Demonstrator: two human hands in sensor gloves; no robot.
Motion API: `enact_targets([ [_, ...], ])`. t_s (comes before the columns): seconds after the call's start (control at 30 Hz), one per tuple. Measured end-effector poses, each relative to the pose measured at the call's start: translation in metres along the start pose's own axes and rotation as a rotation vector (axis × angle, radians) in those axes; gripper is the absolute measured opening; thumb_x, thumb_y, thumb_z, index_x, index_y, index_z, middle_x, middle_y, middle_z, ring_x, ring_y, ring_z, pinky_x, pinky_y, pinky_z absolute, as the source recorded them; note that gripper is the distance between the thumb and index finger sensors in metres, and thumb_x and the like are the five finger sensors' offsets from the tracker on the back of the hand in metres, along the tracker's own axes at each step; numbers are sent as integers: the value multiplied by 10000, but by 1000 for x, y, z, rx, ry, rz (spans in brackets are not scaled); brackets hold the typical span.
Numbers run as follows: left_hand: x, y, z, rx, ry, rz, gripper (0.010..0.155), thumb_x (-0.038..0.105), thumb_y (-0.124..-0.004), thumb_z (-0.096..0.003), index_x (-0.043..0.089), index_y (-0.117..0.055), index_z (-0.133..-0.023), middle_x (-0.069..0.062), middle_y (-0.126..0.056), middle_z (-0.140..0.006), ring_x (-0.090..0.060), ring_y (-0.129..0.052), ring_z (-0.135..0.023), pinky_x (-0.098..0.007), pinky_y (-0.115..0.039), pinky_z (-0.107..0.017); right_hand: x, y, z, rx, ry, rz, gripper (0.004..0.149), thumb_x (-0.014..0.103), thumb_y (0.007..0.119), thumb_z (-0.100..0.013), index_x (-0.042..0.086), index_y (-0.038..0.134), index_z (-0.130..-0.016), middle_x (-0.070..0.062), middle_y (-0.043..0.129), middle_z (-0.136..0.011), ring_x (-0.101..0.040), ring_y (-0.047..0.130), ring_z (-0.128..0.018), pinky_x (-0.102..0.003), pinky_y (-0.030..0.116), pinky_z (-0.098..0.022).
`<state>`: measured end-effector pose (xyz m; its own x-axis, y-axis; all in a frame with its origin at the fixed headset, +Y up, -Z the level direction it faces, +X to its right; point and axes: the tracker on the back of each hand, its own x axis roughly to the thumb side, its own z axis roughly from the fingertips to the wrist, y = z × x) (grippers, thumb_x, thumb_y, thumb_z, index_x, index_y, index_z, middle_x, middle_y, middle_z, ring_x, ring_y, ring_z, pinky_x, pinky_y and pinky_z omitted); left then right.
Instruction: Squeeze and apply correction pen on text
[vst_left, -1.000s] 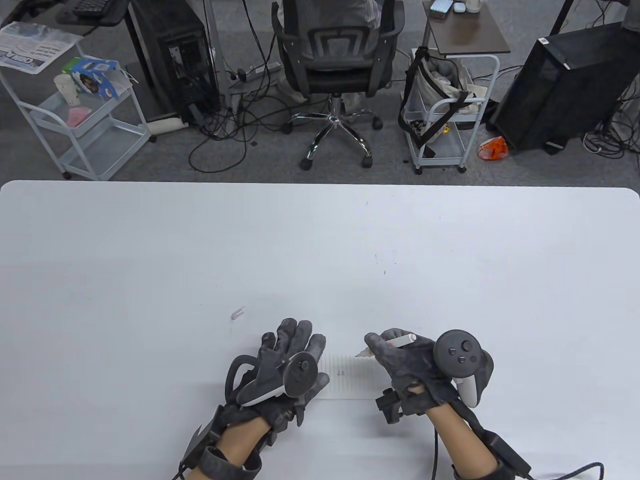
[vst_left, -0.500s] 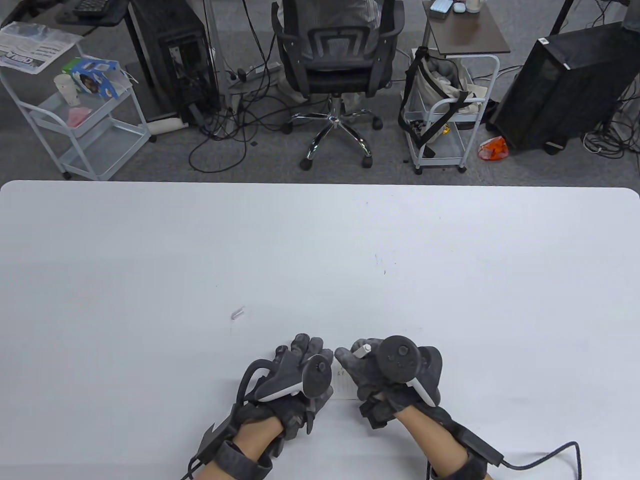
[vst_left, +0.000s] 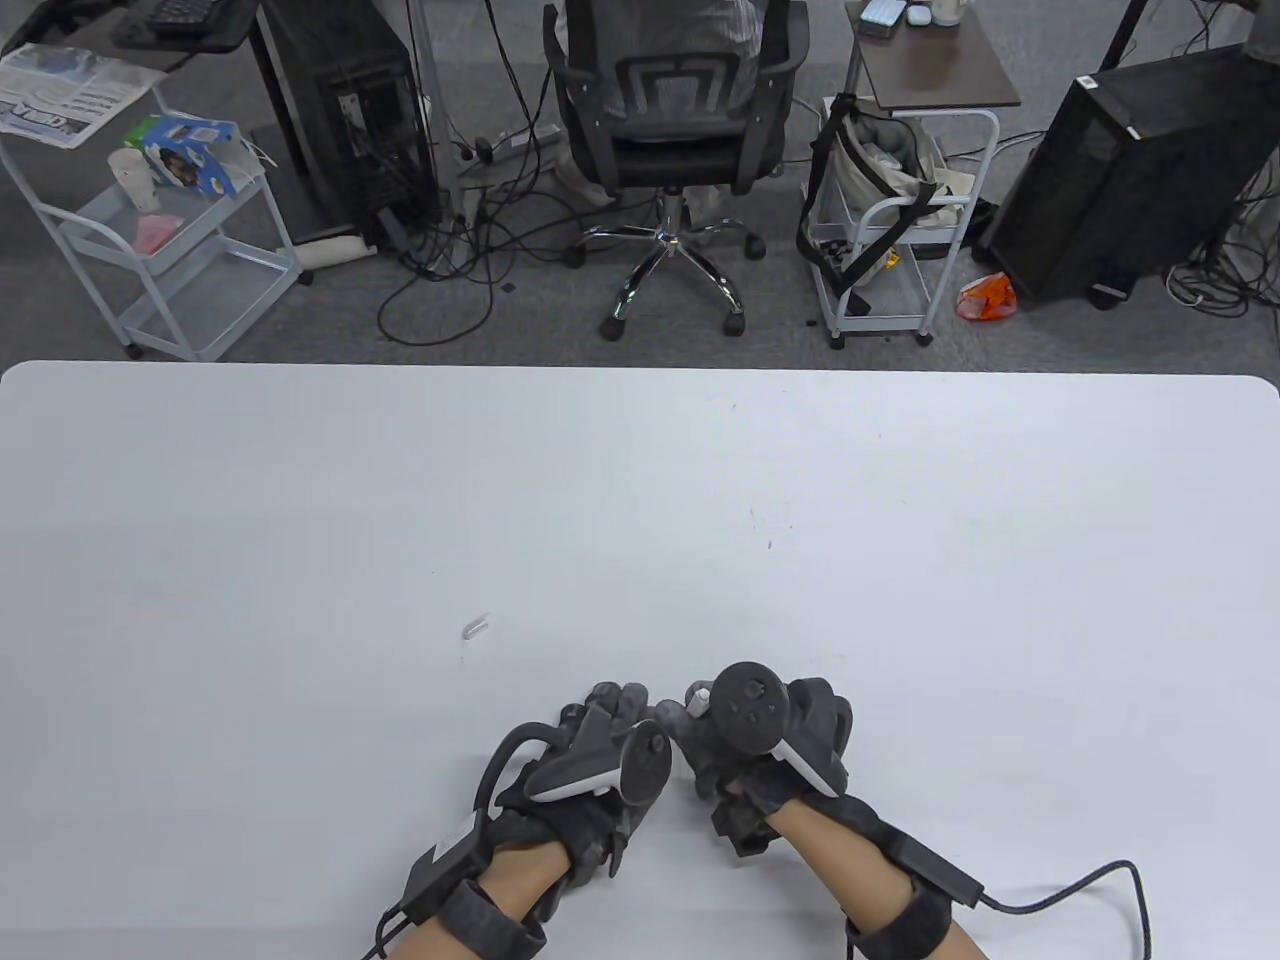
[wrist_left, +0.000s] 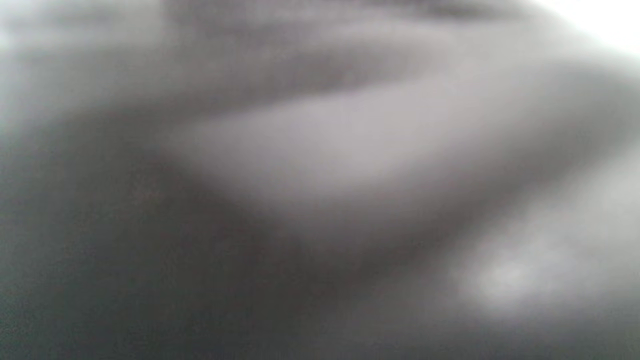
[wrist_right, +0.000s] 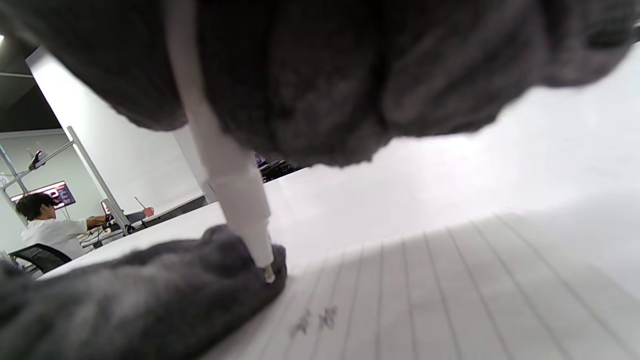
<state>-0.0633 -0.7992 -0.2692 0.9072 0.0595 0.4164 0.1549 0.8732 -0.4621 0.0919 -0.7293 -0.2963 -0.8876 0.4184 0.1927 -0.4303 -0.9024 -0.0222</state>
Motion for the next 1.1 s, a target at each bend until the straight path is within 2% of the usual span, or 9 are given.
enact_targets([
  [0.13, 1, 1, 1, 3, 6, -6, 707, 527, -460, -469, 277, -144, -1051, -30, -67, -1173, -320, -163, -1115, -509, -308, -799, -1, 9, -1, -4, -2, 0, 405, 547, 838, -397, 171, 956, -489, -36, 1015, -311, -263, 959, -191, -458, 838, -352],
  [0.23, 0, 1, 1, 2, 3, 3, 707, 531, -465, -470, 282, -148, -1050, -24, -67, -1172, -314, -162, -1115, -507, -305, -799, 0, 16, 1, 8, -18, 64, 406, 546, 838, -398, 168, 957, -486, -35, 1015, -307, -261, 960, -187, -457, 840, -348],
  [0.37, -1, 0, 1, -8, -3, 18, 707, 539, -463, -472, 292, -137, -1048, -15, -48, -1170, -306, -137, -1113, -505, -286, -799, 2, 15, 2, -22, -28, 74, 404, 546, 837, -398, 170, 955, -487, -34, 1014, -307, -260, 960, -188, -456, 841, -349],
  [1.1, -1, 1, 2, -13, -1, 12, 708, 540, -454, -472, 289, -124, -1045, -20, -34, -1166, -312, -126, -1110, -510, -277, -797, 5, 17, 0, -32, -25, 104, 393, 531, 848, -392, 162, 956, -470, -33, 1014, -286, -257, 960, -173, -446, 850, -346],
])
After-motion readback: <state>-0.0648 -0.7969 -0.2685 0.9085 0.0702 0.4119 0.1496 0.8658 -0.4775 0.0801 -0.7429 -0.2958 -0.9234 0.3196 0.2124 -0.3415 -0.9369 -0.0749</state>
